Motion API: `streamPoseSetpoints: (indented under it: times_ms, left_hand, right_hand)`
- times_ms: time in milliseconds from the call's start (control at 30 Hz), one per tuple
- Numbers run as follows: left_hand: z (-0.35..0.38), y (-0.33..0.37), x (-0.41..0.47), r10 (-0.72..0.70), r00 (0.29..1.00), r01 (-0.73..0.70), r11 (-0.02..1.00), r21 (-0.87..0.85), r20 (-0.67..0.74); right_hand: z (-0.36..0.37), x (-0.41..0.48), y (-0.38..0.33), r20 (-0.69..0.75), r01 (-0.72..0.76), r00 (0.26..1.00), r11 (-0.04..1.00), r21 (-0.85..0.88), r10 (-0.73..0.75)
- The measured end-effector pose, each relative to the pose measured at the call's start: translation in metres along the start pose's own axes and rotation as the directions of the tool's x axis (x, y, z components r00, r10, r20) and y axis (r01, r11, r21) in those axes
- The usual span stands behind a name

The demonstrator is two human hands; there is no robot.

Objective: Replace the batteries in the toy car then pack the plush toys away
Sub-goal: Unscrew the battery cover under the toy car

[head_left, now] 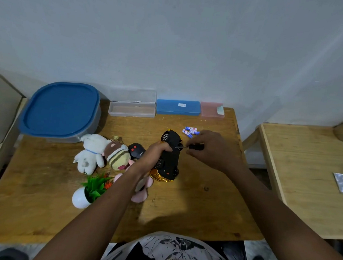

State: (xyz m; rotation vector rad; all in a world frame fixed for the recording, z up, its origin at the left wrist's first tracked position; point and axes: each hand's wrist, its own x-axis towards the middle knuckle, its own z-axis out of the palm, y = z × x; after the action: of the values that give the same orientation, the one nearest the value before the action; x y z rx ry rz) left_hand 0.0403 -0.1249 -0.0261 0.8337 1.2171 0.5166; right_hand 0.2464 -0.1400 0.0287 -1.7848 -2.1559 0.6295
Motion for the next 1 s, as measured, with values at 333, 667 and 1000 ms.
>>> streamPoseSetpoints:
  times_ms: [333,667,1000]
  left_hand:
    - [0.002,-0.001,-0.002,0.115,0.993,-0.114,0.987,0.115,-0.005]
    - [0.01,0.005,-0.006,0.134,0.991,-0.133,0.988,0.078,-0.008]
    - [0.007,0.006,-0.002,0.116,0.993,-0.115,0.991,0.071,-0.018]
  right_hand:
    - [-0.005,0.005,-0.005,0.087,0.012,0.996,0.994,-0.109,-0.002]
    - [-0.011,0.004,-0.003,0.021,-0.021,1.0,0.995,-0.094,0.023]
    - [-0.007,0.003,-0.006,0.059,0.039,0.998,0.987,-0.158,-0.03]
